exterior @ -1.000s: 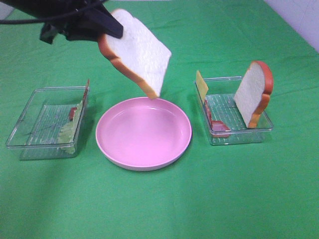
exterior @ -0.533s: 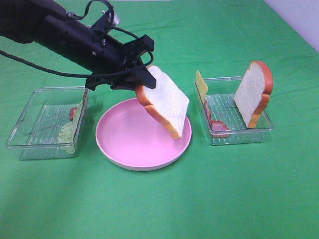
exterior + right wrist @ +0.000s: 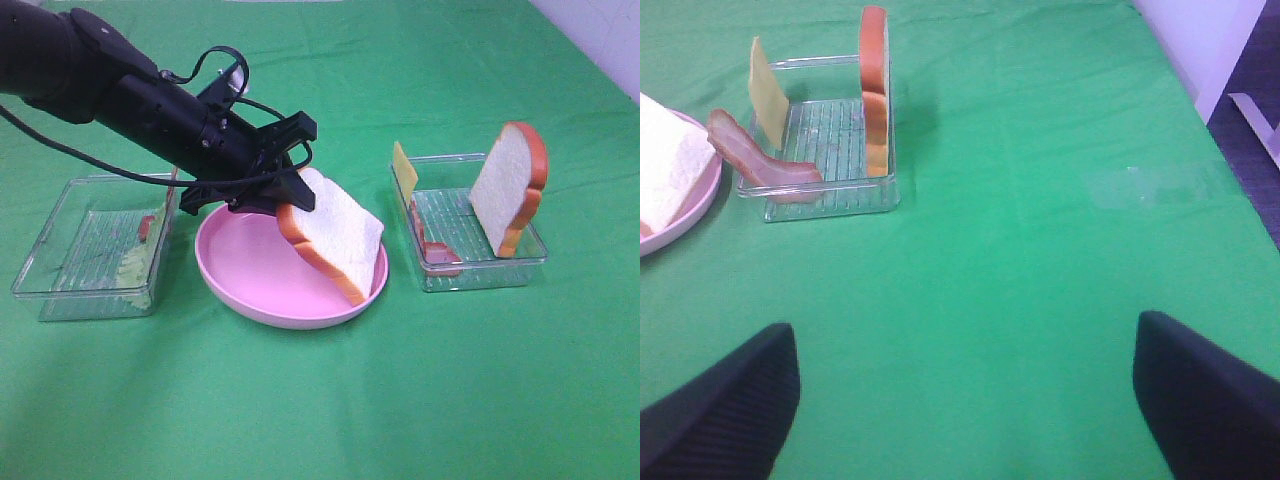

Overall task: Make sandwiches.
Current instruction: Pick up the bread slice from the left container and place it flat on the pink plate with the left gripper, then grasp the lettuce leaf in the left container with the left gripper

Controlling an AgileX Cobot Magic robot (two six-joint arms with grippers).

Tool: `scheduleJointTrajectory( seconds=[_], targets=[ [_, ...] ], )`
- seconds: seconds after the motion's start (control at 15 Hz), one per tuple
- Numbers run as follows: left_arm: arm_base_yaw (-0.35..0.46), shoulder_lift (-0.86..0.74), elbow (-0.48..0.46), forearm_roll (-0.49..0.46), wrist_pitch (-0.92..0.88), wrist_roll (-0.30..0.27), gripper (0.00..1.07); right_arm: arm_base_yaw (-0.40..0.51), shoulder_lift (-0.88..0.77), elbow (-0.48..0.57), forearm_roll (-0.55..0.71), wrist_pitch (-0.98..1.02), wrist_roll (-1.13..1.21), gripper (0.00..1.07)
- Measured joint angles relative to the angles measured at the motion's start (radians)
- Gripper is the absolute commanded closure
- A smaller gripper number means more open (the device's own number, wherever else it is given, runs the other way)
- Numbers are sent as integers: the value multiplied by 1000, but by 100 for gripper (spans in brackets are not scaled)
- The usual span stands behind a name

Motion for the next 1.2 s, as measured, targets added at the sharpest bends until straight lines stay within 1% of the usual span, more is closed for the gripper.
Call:
scheduleJointTrajectory(
  seconds=[0.07, 0.13, 0.2, 0.33, 0.47, 0.53, 0.6, 0.67, 0.73, 0.8, 0.93, 1.0, 1.07, 1.2],
  targets=[
    [0, 0, 0, 0, 0, -2, 73, 0, 0, 0, 0, 0, 0, 22],
    [0, 0, 0, 5, 11, -4, 61, 0, 0, 0, 0, 0, 0, 22],
    [0, -2, 0, 13, 21, -4, 61, 0, 0, 0, 0, 0, 0, 22],
    [0, -26, 0, 72, 33, -19, 61, 0, 0, 0, 0, 0, 0, 22],
    [0, -53, 0, 154, 33, -77, 57, 0, 0, 0, 0, 0, 0, 22],
    [0, -55, 0, 172, 34, -90, 50, 0, 0, 0, 0, 0, 0, 22],
    [0, -56, 0, 216, 34, -119, 42, 0, 0, 0, 0, 0, 0, 22],
    [0, -56, 0, 260, 34, -142, 32, 0, 0, 0, 0, 0, 0, 22],
    [0, -56, 0, 294, 34, -152, 27, 0, 0, 0, 0, 0, 0, 22],
    [0, -75, 0, 339, 35, -158, 26, 0, 0, 0, 0, 0, 0, 22],
    [0, -126, -7, 389, 29, -164, 26, 0, 0, 0, 0, 0, 0, 22],
    [0, -142, -18, 414, 30, -178, 26, 0, 0, 0, 0, 0, 0, 22],
    [0, -168, -42, 456, 38, -212, 26, 0, 0, 0, 0, 0, 0, 22],
    [0, -206, -100, 594, 114, -321, 27, 0, 0, 0, 0, 0, 0, 22]
  ],
)
